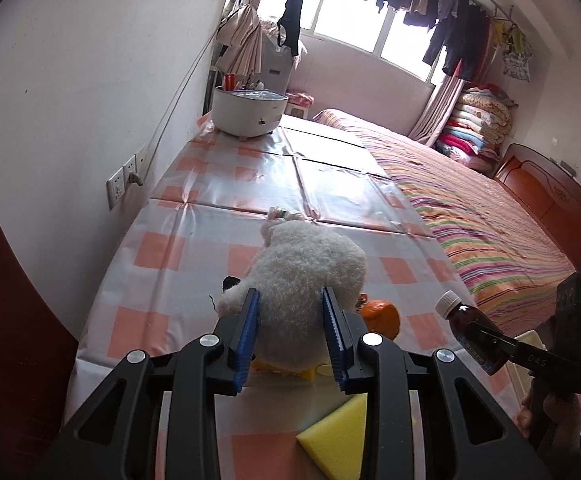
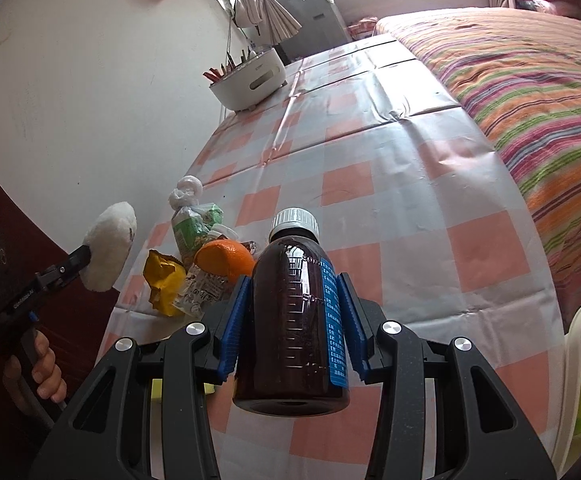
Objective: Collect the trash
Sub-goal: 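Lift the brown bottle over the cream bin and open the right gripper, then carry the white fluffy plush into the cream bin and open the left gripper, then move both open grippers back over the remaining items on the table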
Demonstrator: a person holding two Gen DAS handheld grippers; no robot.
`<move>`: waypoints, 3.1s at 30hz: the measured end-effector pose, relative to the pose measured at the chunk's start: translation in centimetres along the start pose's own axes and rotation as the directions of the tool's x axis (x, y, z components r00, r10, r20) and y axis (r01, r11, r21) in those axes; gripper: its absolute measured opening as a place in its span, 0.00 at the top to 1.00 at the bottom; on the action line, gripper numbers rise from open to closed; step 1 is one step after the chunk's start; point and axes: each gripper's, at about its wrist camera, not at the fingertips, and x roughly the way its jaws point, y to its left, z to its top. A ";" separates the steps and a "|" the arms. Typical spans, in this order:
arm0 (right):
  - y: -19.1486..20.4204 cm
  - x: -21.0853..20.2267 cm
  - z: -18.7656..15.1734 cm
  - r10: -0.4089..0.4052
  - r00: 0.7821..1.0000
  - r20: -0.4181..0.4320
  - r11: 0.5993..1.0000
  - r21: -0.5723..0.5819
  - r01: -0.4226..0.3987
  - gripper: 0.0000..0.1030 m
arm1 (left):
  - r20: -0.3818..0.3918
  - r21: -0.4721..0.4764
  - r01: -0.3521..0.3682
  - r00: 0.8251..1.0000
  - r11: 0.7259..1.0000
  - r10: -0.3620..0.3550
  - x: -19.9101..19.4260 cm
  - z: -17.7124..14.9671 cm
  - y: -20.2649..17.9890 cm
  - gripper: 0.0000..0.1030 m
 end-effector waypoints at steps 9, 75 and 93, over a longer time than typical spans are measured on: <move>-3.1 -4.3 -0.5 -0.039 0.997 0.064 0.999 0.028 0.038 0.60 | -0.027 0.048 0.136 0.990 0.989 -0.135 0.5 -0.6 -5.5 0.70; -16.6 -26.2 -7.3 -0.444 0.708 0.549 0.870 0.453 0.194 0.31 | -0.401 0.341 0.560 0.813 0.755 -0.422 6.2 -11.7 -36.1 0.63; -10.3 -19.2 -4.9 -0.301 0.784 0.542 0.929 0.351 0.115 0.25 | -0.040 0.267 0.341 0.939 0.901 -0.343 -0.5 -6.3 -24.5 0.36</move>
